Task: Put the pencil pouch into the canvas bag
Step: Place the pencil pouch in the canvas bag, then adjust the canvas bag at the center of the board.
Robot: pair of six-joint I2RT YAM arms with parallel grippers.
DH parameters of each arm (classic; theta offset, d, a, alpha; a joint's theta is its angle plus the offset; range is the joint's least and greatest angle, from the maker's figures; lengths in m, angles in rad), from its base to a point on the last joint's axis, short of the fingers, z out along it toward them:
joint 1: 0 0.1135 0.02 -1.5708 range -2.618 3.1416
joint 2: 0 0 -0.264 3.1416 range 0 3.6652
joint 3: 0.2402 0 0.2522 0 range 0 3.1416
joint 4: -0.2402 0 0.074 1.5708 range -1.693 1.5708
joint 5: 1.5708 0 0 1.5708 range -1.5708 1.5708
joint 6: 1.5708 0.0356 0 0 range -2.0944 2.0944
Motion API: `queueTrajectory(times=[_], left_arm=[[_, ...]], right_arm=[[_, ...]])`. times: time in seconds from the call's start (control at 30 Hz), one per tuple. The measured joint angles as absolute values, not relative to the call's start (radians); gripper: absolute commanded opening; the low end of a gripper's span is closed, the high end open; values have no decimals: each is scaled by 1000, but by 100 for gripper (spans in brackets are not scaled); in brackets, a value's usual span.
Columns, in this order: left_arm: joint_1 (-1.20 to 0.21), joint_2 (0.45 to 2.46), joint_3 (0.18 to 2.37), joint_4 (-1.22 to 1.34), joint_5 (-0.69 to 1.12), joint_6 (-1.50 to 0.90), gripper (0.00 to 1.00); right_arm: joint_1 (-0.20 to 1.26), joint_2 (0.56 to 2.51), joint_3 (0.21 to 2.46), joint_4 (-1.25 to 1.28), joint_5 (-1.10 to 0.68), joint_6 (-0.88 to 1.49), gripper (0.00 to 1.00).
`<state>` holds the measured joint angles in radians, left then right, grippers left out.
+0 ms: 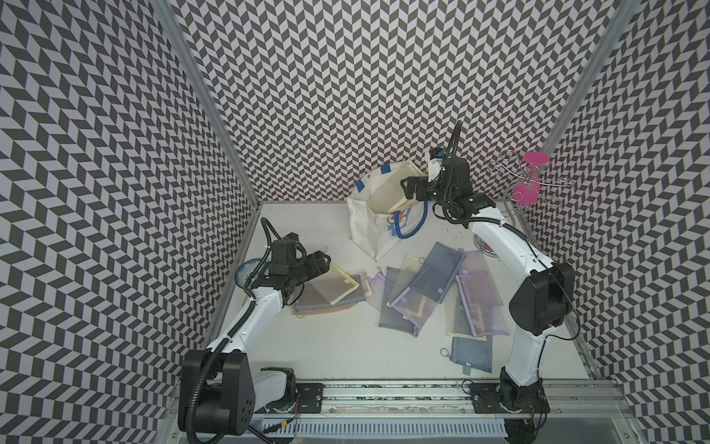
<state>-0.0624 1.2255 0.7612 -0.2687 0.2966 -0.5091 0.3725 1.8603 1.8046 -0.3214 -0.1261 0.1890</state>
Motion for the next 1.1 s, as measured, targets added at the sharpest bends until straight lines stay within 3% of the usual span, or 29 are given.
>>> queueTrajectory(times=[0.23,0.4,0.6,0.83,1.0,1.1], left_arm=[[-66,1176,739,-312,300,-479,74],[-257,1246,948,-372,228,-414,76],[-328,1393,1194,-298,220,-424,89],[-386,1659,1446,-235,176,-463,87],[-401,1842,1594,-221,137,-495,75],[-406,1912,1645,-231,114,-512,58]], right_arm=[[373,1683,1547,-276,-190,188,99],[274,1690,1490,-200,-296,253,90],[202,1832,1562,-100,-368,340,85],[209,2037,1713,-73,-418,413,81],[213,2112,1782,-73,-443,440,56],[213,2126,1783,-71,-448,448,41]])
